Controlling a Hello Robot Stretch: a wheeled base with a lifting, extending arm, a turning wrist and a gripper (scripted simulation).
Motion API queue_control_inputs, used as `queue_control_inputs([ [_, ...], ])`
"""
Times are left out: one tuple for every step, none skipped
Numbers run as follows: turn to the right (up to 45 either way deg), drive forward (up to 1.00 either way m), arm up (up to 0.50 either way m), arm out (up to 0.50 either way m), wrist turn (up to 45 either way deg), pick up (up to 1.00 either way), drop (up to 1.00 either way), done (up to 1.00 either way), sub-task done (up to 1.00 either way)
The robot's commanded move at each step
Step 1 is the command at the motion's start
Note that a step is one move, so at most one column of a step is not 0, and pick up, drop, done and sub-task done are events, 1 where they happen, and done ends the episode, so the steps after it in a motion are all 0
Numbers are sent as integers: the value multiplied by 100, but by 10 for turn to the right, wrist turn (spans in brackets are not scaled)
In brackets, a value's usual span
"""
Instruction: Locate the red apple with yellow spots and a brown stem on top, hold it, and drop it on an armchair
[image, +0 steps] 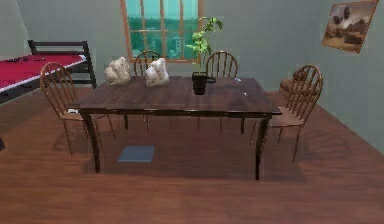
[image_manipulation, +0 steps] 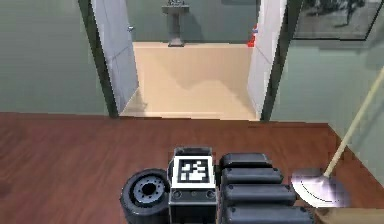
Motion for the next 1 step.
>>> queue_control_inputs([
  [30,0,0,0,0,0,0,0,0],
])
